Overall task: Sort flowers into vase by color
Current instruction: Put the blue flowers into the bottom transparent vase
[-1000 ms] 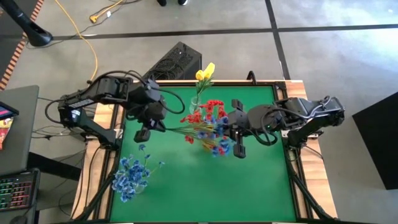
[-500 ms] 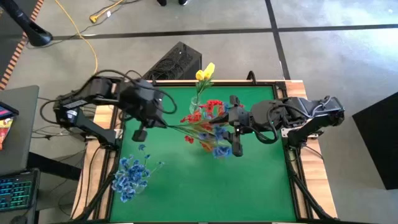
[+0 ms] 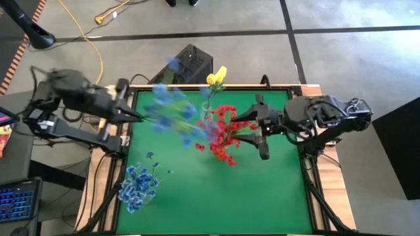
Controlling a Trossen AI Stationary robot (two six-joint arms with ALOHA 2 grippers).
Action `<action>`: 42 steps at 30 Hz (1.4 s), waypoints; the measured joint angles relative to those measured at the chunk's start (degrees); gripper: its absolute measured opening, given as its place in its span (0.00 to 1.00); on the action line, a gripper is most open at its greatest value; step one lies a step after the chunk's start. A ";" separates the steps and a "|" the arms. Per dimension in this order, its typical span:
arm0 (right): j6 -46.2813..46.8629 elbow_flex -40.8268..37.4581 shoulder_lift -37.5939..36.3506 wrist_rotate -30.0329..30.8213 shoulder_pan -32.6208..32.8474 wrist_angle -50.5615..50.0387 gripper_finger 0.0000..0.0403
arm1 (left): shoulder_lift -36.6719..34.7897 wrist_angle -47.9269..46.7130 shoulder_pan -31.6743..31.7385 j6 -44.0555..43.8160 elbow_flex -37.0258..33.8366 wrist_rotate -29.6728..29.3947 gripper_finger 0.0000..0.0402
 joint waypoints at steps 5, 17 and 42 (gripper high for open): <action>0.24 0.02 0.69 0.00 1.23 -0.04 0.67 | -12.28 24.21 0.00 -5.15 -16.58 0.45 0.00; 4.40 -0.11 8.04 0.55 8.67 0.41 0.67 | -36.12 54.89 0.02 -19.91 -51.92 8.95 0.00; 19.76 -0.18 31.31 4.10 17.31 14.64 0.67 | -55.64 98.31 -2.00 -39.71 -93.45 39.94 0.00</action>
